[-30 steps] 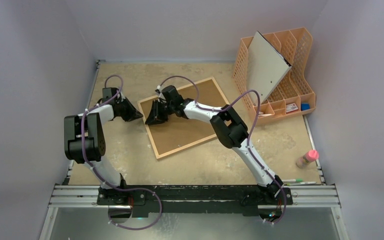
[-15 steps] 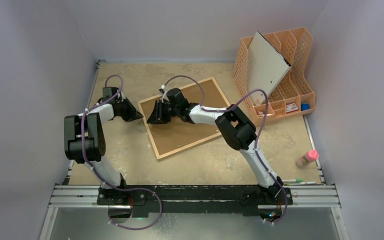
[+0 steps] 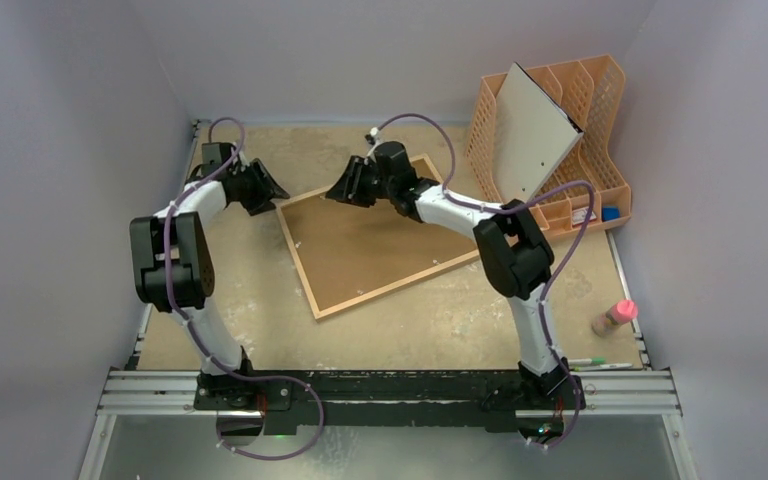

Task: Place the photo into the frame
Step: Install the photo frame at the center of the board, then adjust the photo frame at the center of the board.

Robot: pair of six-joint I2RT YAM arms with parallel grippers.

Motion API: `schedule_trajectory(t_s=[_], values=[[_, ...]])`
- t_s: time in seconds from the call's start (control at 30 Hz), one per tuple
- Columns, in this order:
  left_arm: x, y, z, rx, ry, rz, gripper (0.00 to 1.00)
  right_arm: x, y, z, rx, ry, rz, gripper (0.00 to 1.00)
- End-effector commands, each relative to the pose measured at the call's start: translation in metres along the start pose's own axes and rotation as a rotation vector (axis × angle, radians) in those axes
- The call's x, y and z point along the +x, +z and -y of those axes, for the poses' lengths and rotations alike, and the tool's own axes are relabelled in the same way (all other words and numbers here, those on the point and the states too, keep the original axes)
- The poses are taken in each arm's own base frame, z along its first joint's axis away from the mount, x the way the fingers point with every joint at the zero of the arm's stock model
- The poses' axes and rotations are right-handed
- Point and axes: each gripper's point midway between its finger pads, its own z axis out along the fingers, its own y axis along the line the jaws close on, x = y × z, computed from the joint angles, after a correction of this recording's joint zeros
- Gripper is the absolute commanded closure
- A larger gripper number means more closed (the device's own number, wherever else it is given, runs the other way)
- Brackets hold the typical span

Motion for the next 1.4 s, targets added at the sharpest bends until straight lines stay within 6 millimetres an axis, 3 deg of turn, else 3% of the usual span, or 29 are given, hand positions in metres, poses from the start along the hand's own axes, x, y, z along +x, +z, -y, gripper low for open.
schedule_trajectory(t_s=[0.0,0.23,0.37,0.6,0.8,1.03,1.27,1.37], values=[[-0.026,0.018,0.017,0.08,0.1,0.029,0.49,-0.013,-0.007,0.021,0.083,0.031,0.012,0.55],[-0.036,0.051,0.012,0.077,0.205,0.007,0.45,-0.016,0.013,0.043,0.095,0.083,-0.03,0.51],[-0.034,0.063,0.013,0.087,0.273,0.0,0.43,-0.017,0.027,0.043,0.071,0.113,-0.045,0.51],[-0.003,0.078,0.015,0.152,0.334,-0.103,0.47,-0.014,0.046,0.05,0.05,0.155,-0.066,0.51],[0.025,0.071,0.011,0.128,0.316,-0.14,0.59,-0.012,0.052,0.056,0.049,0.173,-0.062,0.53],[0.057,0.052,-0.014,0.0,0.254,-0.169,0.72,-0.001,0.055,0.064,0.058,0.203,-0.084,0.58],[0.095,0.024,-0.027,-0.055,0.15,-0.208,0.75,0.024,0.052,0.059,0.064,0.169,-0.129,0.6],[0.109,0.013,-0.029,-0.054,0.129,-0.227,0.75,0.025,0.044,0.055,0.096,0.072,-0.123,0.6]])
